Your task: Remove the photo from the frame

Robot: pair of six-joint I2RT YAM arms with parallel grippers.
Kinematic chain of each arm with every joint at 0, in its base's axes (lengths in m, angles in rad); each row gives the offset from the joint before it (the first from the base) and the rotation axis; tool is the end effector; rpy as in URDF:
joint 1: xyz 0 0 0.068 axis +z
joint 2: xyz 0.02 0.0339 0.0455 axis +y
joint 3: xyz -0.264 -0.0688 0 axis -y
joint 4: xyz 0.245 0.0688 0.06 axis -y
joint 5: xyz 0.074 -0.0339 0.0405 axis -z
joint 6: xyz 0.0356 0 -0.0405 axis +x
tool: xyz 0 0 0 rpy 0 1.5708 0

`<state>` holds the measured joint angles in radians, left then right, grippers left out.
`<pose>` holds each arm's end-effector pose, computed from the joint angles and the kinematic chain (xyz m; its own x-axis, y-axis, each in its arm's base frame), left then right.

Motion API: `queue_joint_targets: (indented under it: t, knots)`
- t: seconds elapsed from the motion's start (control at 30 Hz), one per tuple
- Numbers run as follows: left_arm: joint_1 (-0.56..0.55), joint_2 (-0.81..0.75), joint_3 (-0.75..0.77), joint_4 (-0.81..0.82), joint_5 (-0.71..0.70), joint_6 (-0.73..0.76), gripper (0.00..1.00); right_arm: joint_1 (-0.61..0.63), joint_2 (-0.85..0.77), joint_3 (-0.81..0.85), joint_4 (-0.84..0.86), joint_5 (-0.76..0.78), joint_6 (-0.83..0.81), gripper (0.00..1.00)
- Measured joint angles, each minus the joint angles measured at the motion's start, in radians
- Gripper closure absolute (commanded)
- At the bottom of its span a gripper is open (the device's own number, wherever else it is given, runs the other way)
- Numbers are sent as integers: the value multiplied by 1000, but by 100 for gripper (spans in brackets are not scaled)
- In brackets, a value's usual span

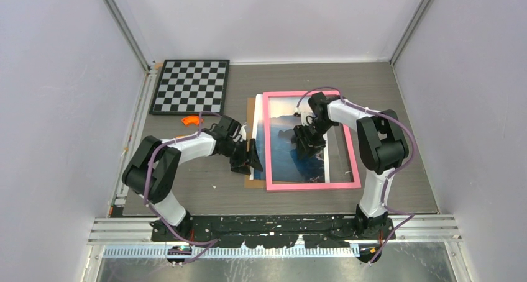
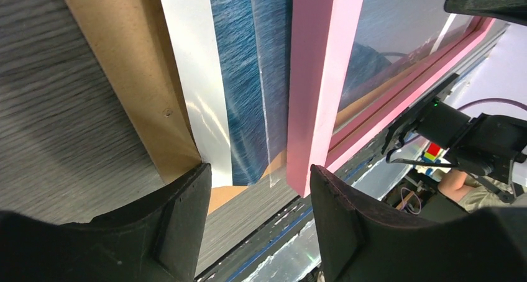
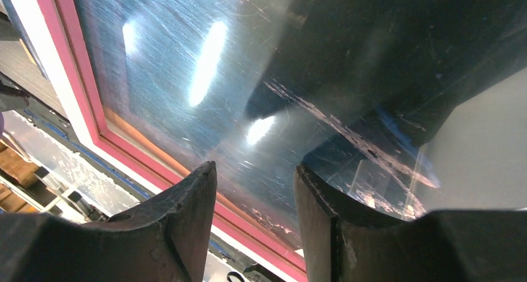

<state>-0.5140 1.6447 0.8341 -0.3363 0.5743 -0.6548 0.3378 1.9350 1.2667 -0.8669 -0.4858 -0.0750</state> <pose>0.2470 -0.1616 0.1459 -0.9994 -0.0229 -0.0247 -0.0016 0.7657 -0.6432 0.3221 0.1308 0.1500 -0.9171 -0.3924 -0.0704 -0.3785 0.8017 0.4626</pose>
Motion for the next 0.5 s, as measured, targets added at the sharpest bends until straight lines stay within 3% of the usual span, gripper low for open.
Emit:
queue_joint_targets:
  t: [0.5]
  knots:
    - [9,39,-25,218,79,-80,37,25,18,27,-28,27,-2,46]
